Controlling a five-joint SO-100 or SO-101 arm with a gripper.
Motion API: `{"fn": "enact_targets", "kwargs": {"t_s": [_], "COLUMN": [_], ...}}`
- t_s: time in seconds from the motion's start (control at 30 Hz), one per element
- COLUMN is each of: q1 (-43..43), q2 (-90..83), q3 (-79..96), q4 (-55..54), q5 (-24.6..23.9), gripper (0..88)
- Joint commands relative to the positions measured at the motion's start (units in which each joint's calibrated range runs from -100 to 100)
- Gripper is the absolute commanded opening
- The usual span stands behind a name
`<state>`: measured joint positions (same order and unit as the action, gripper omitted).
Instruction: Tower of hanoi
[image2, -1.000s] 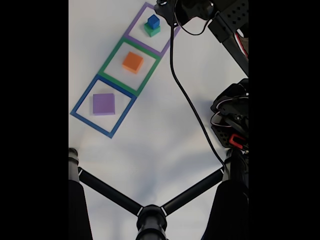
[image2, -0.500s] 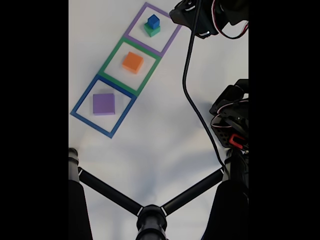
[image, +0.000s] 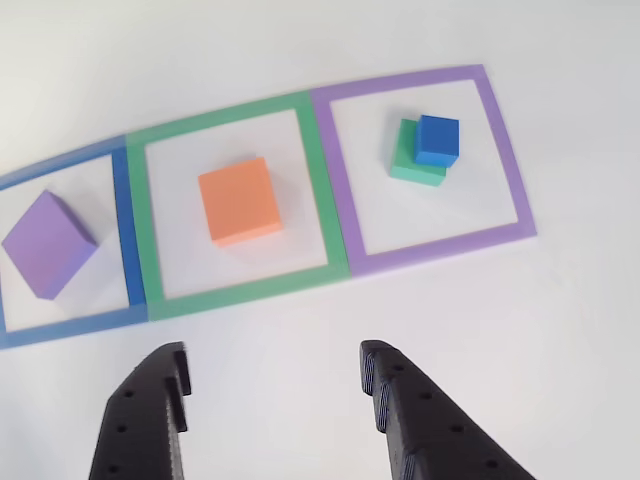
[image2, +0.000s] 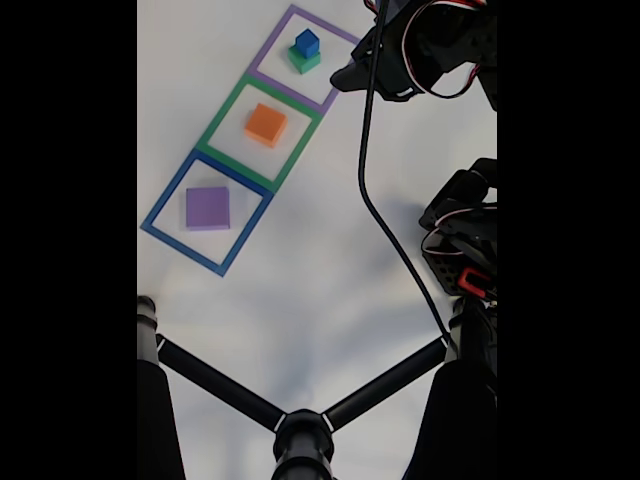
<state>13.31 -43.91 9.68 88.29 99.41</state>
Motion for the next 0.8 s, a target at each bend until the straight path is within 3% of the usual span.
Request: {"fn": "enact_targets", "kwargs": {"t_s": [0.0,0.37,0.77], "q1": [1.67,1.29,-0.39], "q2": [-6.01,-13.06,2.57], "q3": [13.9,49.43,71.24], "q4": [-12.65,-48.26,-94.15], "q5": [0.59,0.59,0.59], "gripper": [24.1,37.6,39.4]}}
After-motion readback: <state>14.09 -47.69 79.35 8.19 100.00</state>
